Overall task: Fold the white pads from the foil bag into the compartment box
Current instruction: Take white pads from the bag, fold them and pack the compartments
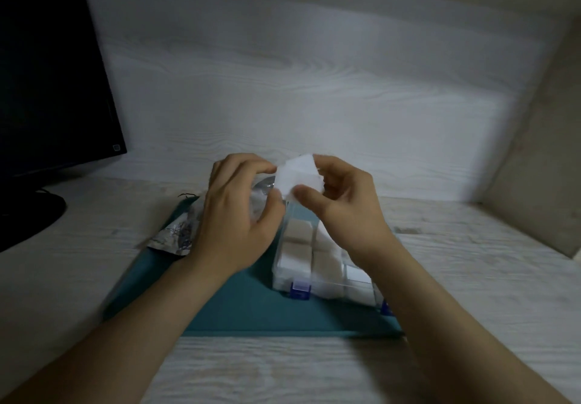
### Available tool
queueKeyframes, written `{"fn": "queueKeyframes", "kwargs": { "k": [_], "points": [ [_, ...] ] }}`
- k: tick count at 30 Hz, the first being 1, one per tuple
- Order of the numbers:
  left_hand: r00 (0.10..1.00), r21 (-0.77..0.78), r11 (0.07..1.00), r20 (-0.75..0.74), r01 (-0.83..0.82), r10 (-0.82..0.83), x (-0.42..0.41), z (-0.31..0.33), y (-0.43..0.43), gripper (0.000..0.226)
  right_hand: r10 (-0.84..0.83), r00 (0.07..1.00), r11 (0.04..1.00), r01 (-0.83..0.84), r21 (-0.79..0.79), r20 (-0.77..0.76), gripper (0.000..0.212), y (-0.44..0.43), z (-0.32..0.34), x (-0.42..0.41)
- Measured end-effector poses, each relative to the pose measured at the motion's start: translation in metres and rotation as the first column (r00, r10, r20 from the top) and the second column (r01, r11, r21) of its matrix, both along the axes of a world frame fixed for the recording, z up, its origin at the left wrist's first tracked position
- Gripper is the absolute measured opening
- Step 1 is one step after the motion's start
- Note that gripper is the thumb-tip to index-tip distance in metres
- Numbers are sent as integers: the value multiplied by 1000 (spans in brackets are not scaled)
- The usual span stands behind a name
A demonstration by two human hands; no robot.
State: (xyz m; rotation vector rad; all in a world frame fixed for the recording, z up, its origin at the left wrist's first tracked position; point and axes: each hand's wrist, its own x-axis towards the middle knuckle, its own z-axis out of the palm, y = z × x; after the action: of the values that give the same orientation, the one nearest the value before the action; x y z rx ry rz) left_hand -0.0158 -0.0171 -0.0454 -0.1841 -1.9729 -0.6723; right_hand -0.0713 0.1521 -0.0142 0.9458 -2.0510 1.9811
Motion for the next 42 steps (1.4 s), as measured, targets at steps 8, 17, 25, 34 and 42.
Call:
{"fn": "queueKeyframes", "kwargs": {
  "k": [8,17,25,34,42],
  "points": [
    [880,680,677,96,283,-465,6,10,30,17,164,979,977,-145,-155,119,26,5,-10,2],
    [724,913,269,-41,307,-688,4,16,20,15,186,956,960,-128,-251,226,22,1,-13,-4],
    [738,932,221,-68,287,-672,1,15,14,16,148,972,985,-127,-118,185,35,8,-11,-7],
    [732,870,352,-14,345,-681,1,13,12,25,62,974,998,-55,-38,219,22,11,-11,-7],
    [777,868,385,-3,315,-629,-1,13,8,20,3,965,1000,-9,21,261,12,13,-9,-9]
  ]
}}
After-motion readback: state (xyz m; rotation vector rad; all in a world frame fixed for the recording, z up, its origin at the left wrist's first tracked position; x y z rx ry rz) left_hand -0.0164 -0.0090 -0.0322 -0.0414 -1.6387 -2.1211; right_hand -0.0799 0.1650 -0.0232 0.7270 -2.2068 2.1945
